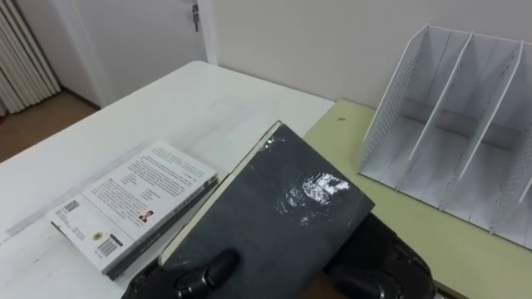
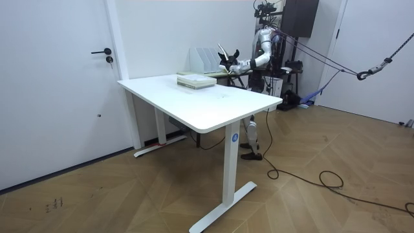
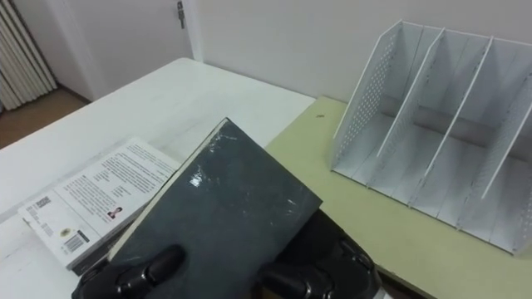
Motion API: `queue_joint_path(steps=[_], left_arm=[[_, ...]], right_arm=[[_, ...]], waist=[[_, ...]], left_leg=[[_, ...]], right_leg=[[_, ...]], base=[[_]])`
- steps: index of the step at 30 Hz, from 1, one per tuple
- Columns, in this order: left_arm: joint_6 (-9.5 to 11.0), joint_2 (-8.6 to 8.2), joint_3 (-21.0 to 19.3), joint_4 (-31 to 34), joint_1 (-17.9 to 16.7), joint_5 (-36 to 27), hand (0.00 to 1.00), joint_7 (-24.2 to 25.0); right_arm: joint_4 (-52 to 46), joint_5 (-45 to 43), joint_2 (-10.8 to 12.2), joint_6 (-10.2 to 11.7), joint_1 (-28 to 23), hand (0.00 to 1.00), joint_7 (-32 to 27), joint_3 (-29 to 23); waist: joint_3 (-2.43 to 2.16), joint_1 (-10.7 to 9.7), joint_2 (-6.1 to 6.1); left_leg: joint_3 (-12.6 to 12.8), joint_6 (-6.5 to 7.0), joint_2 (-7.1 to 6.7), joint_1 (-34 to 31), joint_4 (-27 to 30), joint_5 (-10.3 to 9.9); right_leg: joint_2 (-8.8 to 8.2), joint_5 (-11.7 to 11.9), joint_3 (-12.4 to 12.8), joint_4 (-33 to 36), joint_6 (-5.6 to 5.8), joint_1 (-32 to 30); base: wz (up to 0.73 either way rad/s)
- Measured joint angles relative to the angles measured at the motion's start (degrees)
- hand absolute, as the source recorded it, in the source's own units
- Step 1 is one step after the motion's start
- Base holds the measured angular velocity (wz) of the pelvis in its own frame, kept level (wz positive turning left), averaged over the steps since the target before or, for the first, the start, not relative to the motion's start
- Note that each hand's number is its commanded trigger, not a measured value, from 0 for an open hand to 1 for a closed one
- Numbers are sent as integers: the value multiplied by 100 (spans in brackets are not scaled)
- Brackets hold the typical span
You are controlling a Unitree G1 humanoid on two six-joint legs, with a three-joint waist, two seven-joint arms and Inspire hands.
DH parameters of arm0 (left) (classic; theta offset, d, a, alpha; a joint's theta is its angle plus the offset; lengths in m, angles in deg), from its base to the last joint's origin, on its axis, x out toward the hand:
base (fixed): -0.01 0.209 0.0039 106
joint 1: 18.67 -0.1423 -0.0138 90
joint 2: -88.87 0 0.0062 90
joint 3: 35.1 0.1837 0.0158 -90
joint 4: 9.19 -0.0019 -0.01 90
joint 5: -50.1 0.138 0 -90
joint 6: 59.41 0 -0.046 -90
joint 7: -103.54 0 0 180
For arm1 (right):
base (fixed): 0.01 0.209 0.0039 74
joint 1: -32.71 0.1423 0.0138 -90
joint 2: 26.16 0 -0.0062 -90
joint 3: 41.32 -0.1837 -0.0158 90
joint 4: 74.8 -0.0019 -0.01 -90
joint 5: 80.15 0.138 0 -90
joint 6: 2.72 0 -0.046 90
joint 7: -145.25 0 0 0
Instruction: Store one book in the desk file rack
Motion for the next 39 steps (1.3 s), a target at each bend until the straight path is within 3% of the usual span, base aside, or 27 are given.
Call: queue_joint_path(steps=[12,25,26,27,28,36,39], left_arm=[[0,80,167,-13,26,20,100,332],[-105,73,229,-12,37,7,100,505],[-105,73,230,-12,37,7,95,500],[-105,73,231,-12,37,7,52,495],[-105,74,236,-12,37,7,3,493],[-97,73,238,-13,30,-22,0,368],[-97,72,238,-31,30,-22,0,297]], right_arm=[[0,-41,-19,-4,-8,100,-342,-13],[-23,-1,38,98,-8,100,-365,93],[-23,-2,37,99,-8,100,-367,94],[-23,-2,37,103,-7,100,-371,97],[-23,-2,38,106,-8,100,-372,97],[-23,-34,24,119,-9,100,-392,94],[-22,-48,11,119,-7,100,-394,92]], waist=[[5,142,10],[-28,139,60],[-31,139,65],[-33,127,68],[-33,123,68],[5,121,5],[-5,118,-31]], left_leg=[[2,-1,-3,-9,0,-1],[11,-4,-1,-12,42,-3],[11,-4,-1,-12,37,-3],[11,-4,-1,-11,31,-3],[11,-4,-1,-12,30,-3],[10,-4,-1,-13,18,-3],[9,-4,-1,14,30,-3]], right_leg=[[6,-2,37,94,-3,-51],[6,-8,47,107,-12,-54],[6,-8,47,106,-12,-54],[6,-8,47,104,-12,-52],[6,-8,47,103,-12,-48],[6,-10,46,100,-12,-7],[5,-10,43,99,-12,-2]], base=[[-2],[0],[0],[0],[0],[0],[0]])
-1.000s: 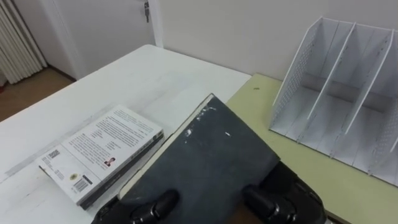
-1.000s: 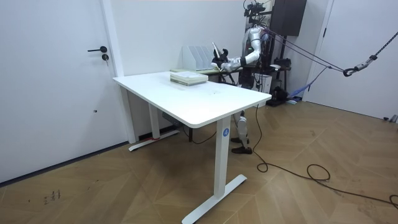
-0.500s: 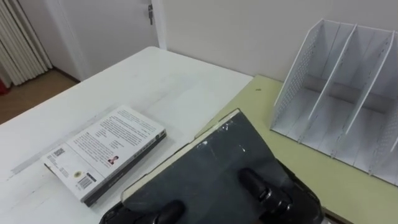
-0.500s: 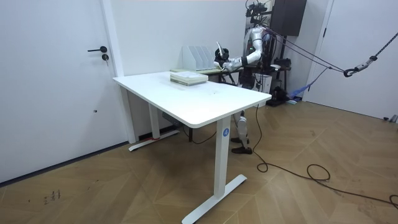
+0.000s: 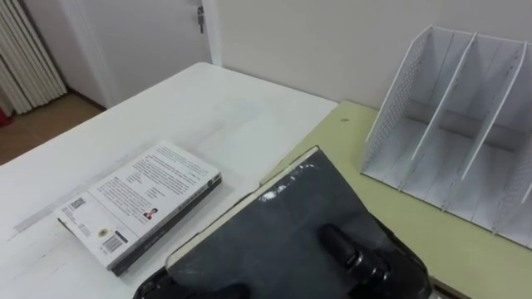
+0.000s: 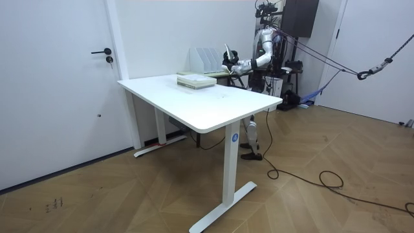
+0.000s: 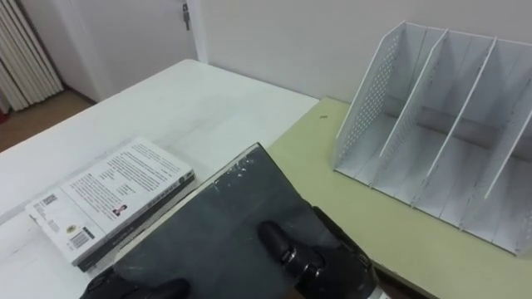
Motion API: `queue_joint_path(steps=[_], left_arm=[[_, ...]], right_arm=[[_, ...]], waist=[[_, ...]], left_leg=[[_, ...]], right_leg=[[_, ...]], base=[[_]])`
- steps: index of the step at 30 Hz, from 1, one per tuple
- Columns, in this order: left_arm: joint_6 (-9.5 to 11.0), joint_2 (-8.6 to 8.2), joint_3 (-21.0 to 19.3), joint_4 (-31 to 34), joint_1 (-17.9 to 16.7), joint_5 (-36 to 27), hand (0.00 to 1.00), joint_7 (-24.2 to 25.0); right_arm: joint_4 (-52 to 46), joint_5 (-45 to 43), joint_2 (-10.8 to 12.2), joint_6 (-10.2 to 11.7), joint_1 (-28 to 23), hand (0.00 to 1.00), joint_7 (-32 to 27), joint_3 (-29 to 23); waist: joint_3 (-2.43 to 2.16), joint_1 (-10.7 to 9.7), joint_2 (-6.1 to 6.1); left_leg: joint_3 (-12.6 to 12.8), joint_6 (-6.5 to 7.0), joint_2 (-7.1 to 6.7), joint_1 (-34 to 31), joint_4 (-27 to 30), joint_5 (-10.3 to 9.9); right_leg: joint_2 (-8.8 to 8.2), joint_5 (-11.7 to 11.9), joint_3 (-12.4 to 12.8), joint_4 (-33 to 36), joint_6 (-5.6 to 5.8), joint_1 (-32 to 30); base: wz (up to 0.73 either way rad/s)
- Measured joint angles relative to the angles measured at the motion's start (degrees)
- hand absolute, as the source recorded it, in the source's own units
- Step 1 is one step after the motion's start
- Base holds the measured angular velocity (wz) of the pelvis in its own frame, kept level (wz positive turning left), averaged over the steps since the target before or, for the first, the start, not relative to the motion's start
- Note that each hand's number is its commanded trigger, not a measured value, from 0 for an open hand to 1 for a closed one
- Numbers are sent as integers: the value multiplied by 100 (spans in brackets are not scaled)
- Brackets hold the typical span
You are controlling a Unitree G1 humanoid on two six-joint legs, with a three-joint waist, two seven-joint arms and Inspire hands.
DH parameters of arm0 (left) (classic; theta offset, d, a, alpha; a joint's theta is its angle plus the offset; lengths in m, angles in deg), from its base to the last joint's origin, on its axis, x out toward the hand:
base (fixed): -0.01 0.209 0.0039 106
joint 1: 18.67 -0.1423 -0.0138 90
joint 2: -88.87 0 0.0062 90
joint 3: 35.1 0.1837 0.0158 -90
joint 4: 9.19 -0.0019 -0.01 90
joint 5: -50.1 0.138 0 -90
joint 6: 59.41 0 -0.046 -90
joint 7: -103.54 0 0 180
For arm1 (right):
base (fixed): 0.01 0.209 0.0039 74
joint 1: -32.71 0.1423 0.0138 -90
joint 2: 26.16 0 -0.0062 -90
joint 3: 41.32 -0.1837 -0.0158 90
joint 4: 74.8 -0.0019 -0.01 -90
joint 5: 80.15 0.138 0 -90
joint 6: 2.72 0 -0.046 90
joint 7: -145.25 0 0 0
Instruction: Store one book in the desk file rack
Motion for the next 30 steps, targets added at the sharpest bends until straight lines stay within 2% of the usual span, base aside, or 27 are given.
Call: queue_joint_path(steps=[7,9,13,17,19,21,24,25,26,28,30], left_arm=[[70,-4,18,-440,-101,59,0,-269],[217,-24,49,-886,-116,327,0,-407],[352,-107,124,-1526,-224,1030,0,-772],[456,-309,303,-2259,-431,1996,0,-1187],[592,-423,302,-2624,-504,2236,0,-1340],[792,-515,263,-3253,-560,2553,0,-1606],[966,-638,158,-3828,-616,3119,0,-2051],[1006,-673,137,-3879,-649,3200,0,-2124],[1123,-777,42,-3999,-700,3298,0,-2260],[1300,-849,25,-4231,-704,3324,0,-2505],[1470,-990,-21,-4584,-682,3386,0,-2819]], right_arm=[[10,-67,-116,1,0,100,-391,-95],[9,-314,-182,28,20,100,-513,-196],[-2,-772,-206,78,43,100,-765,-406],[-47,-1484,-165,116,250,100,-1174,-543],[-133,-1768,-121,149,265,100,-1380,-708],[-208,-2360,47,357,294,100,-1827,-924],[-471,-3135,211,491,342,100,-2659,-1118],[-544,-3276,229,523,337,100,-2826,-1156],[-697,-3569,244,628,336,100,-3158,-1187],[-883,-4090,290,773,354,100,-3615,-1186],[-1036,-4709,438,967,361,100,-4253,-1192]], waist=[[28,-34,-99],[26,-55,-129],[19,-100,-192],[22,-280,-222],[16,-308,-235],[18,-284,-226],[30,-317,-180],[22,-324,-163],[14,-320,-136],[-8,-305,-111],[-44,-352,-71]], left_leg=[[-7,0,-1,99,-61,0],[-4,0,1,202,-119,1],[1,-5,-5,273,-204,9],[5,-3,-8,273,-210,9],[20,-4,-4,284,-235,9],[162,-7,25,350,-285,7],[194,-11,28,364,-365,4],[194,-11,28,366,-391,4],[260,-10,30,367,-424,4],[324,-10,23,355,-456,5],[324,-10,9,350,-491,6]], right_leg=[[8,1,-4,-65,2,144],[24,4,12,-107,4,207],[24,3,10,-129,4,218],[29,6,12,-185,6,215],[74,10,16,-225,11,231],[96,19,108,-254,2,242],[133,26,175,-274,3,200],[140,41,188,-302,7,199],[158,54,236,-319,12,176],[182,58,298,-310,9,122],[193,69,317,-320,11,123]], base=[[0],[0],[0],[0],[-3],[-21],[-19],[-9],[-20],[-19],[-5]])
